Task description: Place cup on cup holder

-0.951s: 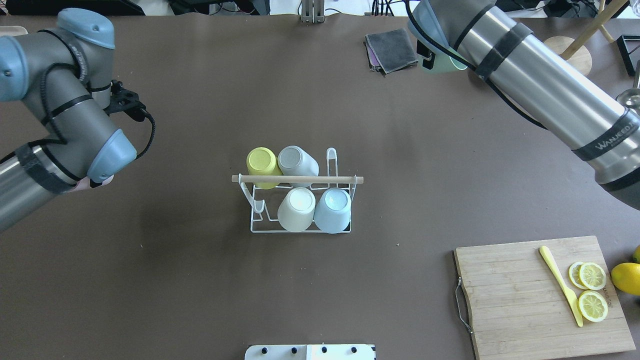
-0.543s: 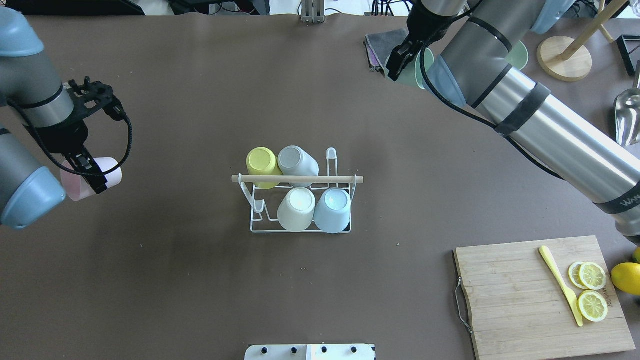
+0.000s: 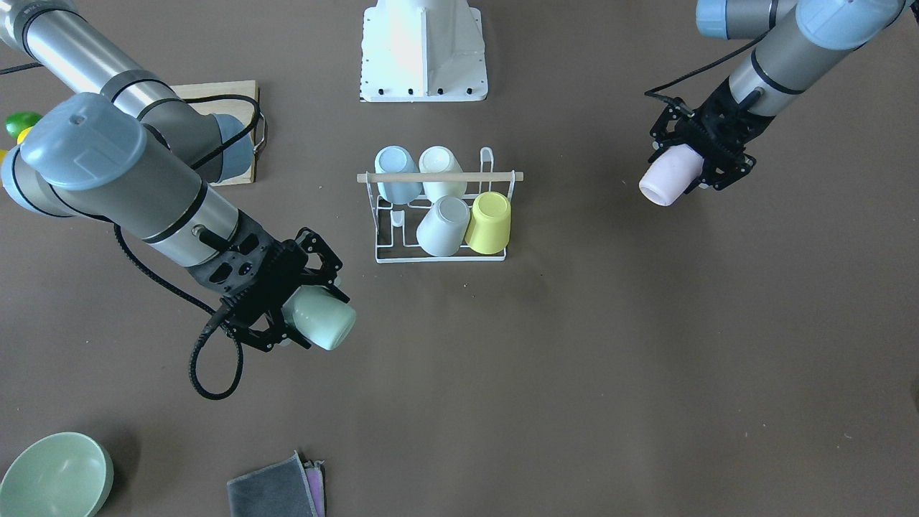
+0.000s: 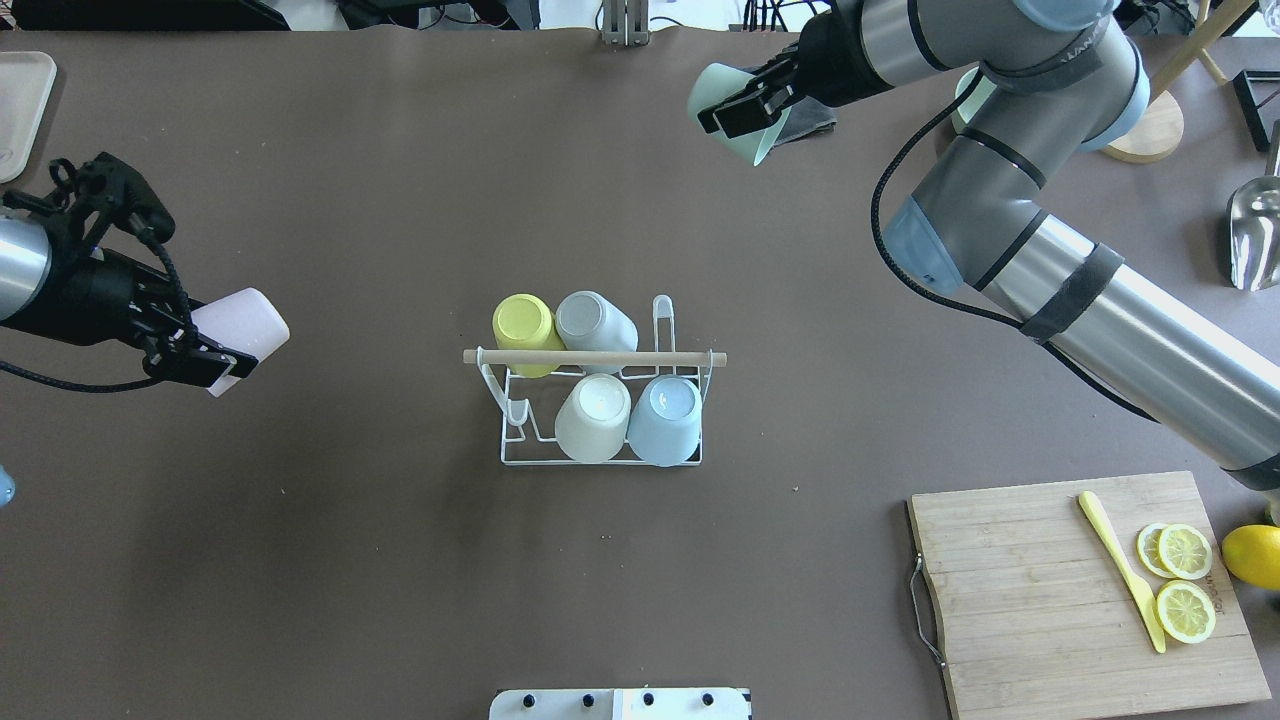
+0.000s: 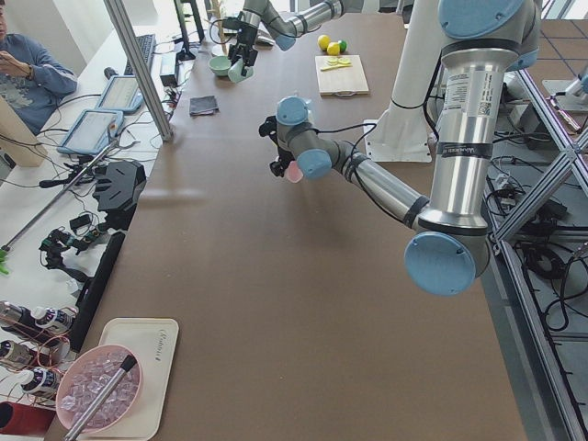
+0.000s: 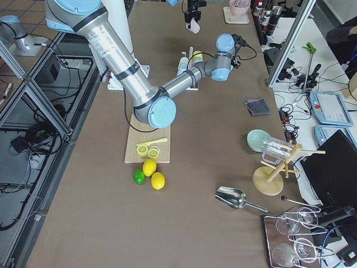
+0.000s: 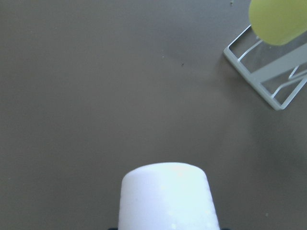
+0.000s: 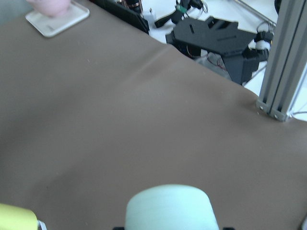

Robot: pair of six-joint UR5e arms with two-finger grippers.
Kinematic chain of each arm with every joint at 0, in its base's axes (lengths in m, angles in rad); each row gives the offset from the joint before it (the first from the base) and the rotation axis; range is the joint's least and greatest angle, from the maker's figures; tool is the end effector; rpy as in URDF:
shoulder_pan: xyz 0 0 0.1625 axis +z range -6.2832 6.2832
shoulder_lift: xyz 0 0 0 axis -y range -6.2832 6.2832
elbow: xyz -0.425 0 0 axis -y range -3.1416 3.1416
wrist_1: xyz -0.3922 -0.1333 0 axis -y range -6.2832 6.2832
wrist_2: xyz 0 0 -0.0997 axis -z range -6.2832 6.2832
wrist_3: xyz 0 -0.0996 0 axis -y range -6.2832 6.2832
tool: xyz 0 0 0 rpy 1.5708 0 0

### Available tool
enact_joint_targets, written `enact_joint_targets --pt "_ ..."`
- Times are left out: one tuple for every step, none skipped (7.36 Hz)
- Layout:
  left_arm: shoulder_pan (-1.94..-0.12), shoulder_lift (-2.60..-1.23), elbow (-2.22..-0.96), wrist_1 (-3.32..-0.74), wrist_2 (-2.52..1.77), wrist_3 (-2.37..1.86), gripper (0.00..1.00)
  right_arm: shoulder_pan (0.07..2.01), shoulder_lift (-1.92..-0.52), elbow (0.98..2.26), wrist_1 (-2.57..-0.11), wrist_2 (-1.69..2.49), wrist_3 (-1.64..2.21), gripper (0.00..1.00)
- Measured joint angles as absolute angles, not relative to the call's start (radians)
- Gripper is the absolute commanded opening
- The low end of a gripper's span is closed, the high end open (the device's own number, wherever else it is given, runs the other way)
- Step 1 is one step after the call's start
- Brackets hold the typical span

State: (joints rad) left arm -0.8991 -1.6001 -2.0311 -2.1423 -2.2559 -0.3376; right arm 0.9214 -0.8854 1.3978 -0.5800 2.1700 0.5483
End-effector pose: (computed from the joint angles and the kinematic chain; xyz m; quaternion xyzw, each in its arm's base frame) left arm 0.2403 -0.4152 0.3535 0.2771 0.4840 0.3027 0.7728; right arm -0.3616 -0.6039 0.2053 0.4173 -0.5459 -0.2365 0.6870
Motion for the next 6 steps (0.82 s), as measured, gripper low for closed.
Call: enact_joint_targets --pt "-0.890 -1.551 -2.024 -2.348 -2.199 -0.410 0.13 0.917 -0.902 1.398 -0.427 2.155 0.611 0.00" --pt "-0.860 -1.511 -2.013 -2.543 -2.102 -0.486 0.13 0.914 -0.927 1.398 -0.279 2.140 0.656 0.00" --pt "-0.800 -1.487 -2.004 -2.711 -1.967 -0.559 0.13 0.902 -0.963 1.398 -0.160 2.124 0.695 0.00" --pt "-0.709 -1.477 -1.996 -2.843 -1.799 -0.606 0.14 0.859 -0.998 1.396 -0.059 2.062 0.714 0.00" --pt "-0.609 -1.478 -1.991 -2.938 -1.641 -0.625 0.17 0.775 -1.015 1.391 0.031 1.920 0.721 0.00" --pt "-0.515 -1.484 -1.989 -3.007 -1.500 -0.628 0.16 0.677 -1.017 1.386 0.104 1.751 0.723 0.00"
